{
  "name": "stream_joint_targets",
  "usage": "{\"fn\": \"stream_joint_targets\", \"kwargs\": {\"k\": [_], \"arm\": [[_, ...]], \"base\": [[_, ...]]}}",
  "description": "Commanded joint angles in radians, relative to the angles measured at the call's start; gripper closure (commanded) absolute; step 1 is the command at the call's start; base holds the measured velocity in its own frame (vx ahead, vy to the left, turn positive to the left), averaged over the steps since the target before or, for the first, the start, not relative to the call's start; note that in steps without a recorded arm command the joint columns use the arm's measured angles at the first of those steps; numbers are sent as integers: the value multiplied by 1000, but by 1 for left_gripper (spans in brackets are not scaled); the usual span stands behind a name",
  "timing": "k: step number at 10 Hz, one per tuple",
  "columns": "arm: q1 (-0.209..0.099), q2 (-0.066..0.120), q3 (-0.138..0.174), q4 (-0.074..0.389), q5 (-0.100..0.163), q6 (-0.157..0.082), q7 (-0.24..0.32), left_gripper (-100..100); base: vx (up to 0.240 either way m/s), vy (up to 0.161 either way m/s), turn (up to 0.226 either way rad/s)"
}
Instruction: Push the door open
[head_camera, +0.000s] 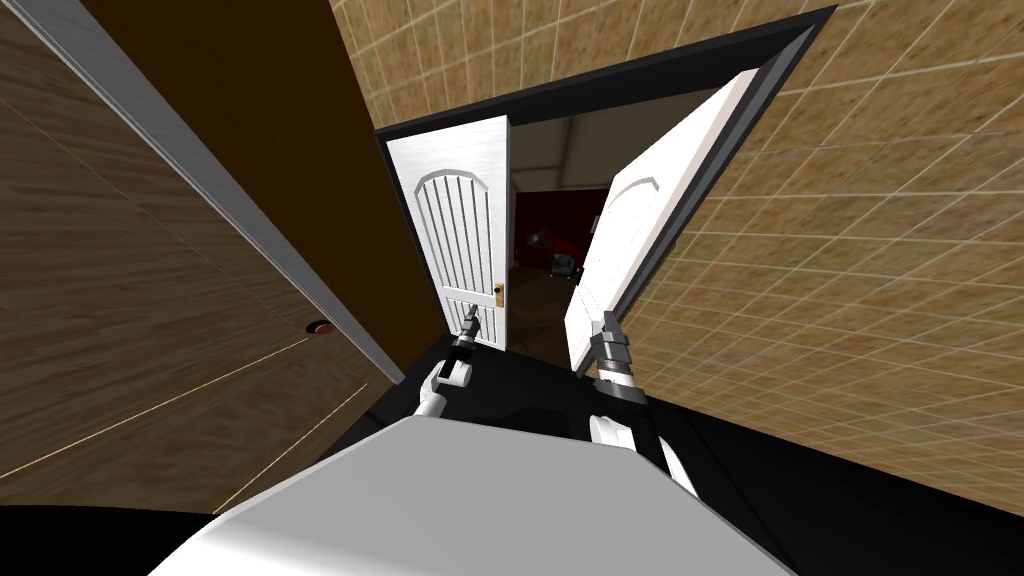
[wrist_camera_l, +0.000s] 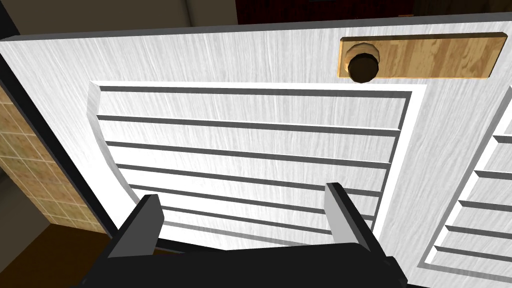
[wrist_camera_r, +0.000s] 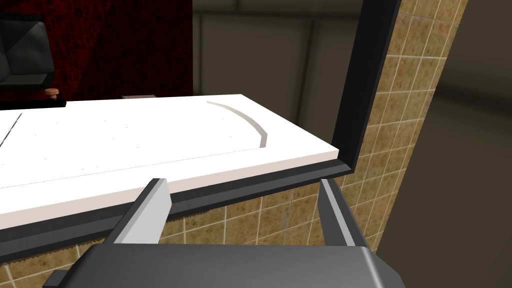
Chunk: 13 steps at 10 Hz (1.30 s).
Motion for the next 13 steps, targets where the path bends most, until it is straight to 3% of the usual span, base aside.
{"fn": "stream_joint_targets", "kwargs": {"k": [1,2,3,4,5,6,7,8,9,10,11,12,13], "arm": [[-39,2,-2,50,2,-4,2,-100],[-39,2,-2,63,2,-4,2,-100],[-70,3,-4,97,2,-5,3,-100],[-70,3,-4,111,2,-5,3,-100],[-100,3,-6,149,3,-6,3,-100],[-100,3,-6,158,3,-6,3,-100],[-130,3,-9,199,4,-7,4,-100],[-130,3,-9,204,4,-7,4,-100],[-160,3,-11,236,5,-8,5,-100],[-160,3,-11,251,5,-8,5,-100],[-189,2,-13,281,6,-9,6,-100],[-189,2,-13,294,6,-9,6,-100],[-217,1,-15,327,7,-10,6,-100]], "base": [[57,25,-3],[50,26,-3],[51,37,-4],[43,37,-6],[54,50,-2],[48,44,-6],[54,43,-4],[45,38,-4],[51,43,-3],[46,35,-7],[55,43,-1],[42,32,-7],[43,27,-3]]}}
